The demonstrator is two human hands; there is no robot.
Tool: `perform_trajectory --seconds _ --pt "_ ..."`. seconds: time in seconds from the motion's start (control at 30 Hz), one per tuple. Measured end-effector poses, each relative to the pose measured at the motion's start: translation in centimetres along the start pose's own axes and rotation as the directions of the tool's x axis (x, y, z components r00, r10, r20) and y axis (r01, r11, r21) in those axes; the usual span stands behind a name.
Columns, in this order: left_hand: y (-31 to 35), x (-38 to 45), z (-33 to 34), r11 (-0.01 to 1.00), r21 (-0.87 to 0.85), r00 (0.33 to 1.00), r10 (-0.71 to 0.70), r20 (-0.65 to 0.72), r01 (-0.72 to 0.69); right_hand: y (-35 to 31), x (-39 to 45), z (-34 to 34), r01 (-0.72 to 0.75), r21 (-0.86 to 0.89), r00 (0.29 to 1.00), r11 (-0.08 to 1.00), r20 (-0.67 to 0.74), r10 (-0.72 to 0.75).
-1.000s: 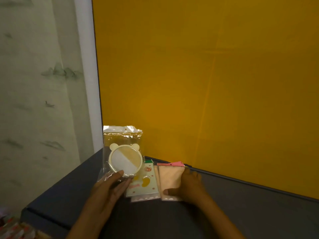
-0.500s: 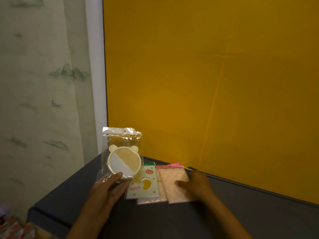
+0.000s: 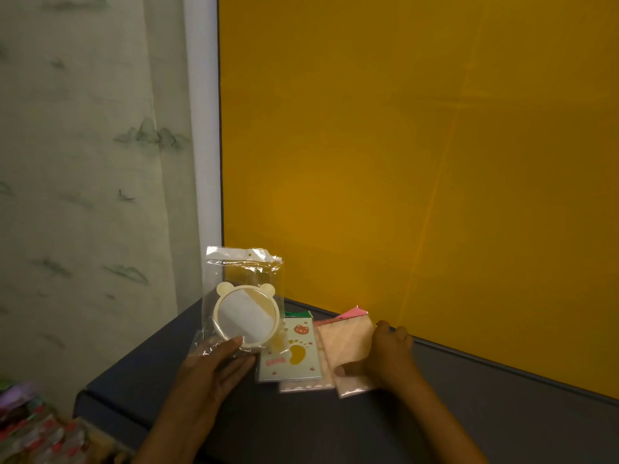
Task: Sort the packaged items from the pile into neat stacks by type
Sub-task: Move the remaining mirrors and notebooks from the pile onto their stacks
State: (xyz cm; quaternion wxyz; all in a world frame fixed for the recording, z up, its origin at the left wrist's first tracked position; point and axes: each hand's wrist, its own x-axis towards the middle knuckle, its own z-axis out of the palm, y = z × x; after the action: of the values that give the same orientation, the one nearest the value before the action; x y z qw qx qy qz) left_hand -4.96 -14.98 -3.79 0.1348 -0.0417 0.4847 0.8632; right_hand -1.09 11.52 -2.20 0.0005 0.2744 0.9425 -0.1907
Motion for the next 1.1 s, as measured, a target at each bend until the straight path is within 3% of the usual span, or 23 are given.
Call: perform_trajectory --seconds 0.13,0.17,0.23,0.37,0.47,0.53,0.6,0.7,0.8,0.93,1.1 --pt "-0.4 -0.4 -0.1 0.982 0.172 0.997 0.075 0.026 -0.078 1.5 0.2 -0.9 0.028 0.247 0.999 0.969 0.018 -0.034" --pt "-0.5 -0.2 0.1 0.956 0.281 0.995 0.094 -0.017 -0.086 2.0 0.2 -1.2 0.044 0.298 0.999 0.954 0.010 -0.050" --pt "-0.5 0.2 0.7 0.811 0.578 0.984 0.161 -0.079 -0.087 3.2 -0.2 -2.0 0.063 0.403 0.998 0.913 -0.003 -0.068" --pt "-0.7 -0.9 2.2 0.741 0.657 0.979 0.205 -0.023 -0.140 6.1 -1.8 -3.1 0.023 0.710 0.995 0.704 0.054 -0.086" --pt "-1.6 -2.2 3.8 0.856 0.496 0.989 0.142 0.045 -0.146 8.8 -3.7 -3.5 0.000 0.823 0.997 0.568 0.042 -0.060" --pt "-2.3 -4.0 5.3 0.877 0.447 0.984 0.165 0.063 -0.175 10.7 -5.1 -4.2 0.013 0.854 0.998 0.521 0.019 -0.056" --pt "-3.0 -5.6 6.8 0.971 0.207 0.992 0.102 0.077 -0.116 12.8 -6.8 -5.1 0.012 0.874 0.998 0.486 0.018 -0.056" --pt "-3.8 -8.7 9.8 0.993 0.089 0.977 0.055 0.207 -0.075 16.3 -9.5 -6.8 0.012 0.883 0.999 0.469 0.013 -0.049" --pt "-4.7 -11.3 12.9 0.996 -0.067 0.984 -0.043 0.173 0.055 19.8 -12.8 -8.7 0.081 0.888 0.997 0.453 -0.076 -0.029" --pt "-6.4 -15.6 17.0 0.995 -0.062 0.970 -0.063 0.233 0.080 24.2 -17.7 -11.0 0.143 0.920 0.988 0.366 -0.156 0.007" --pt "-9.7 -19.9 20.1 0.996 -0.014 0.937 -0.080 0.340 0.090 30.2 -23.1 -12.9 0.200 0.893 0.959 0.403 -0.263 0.107"
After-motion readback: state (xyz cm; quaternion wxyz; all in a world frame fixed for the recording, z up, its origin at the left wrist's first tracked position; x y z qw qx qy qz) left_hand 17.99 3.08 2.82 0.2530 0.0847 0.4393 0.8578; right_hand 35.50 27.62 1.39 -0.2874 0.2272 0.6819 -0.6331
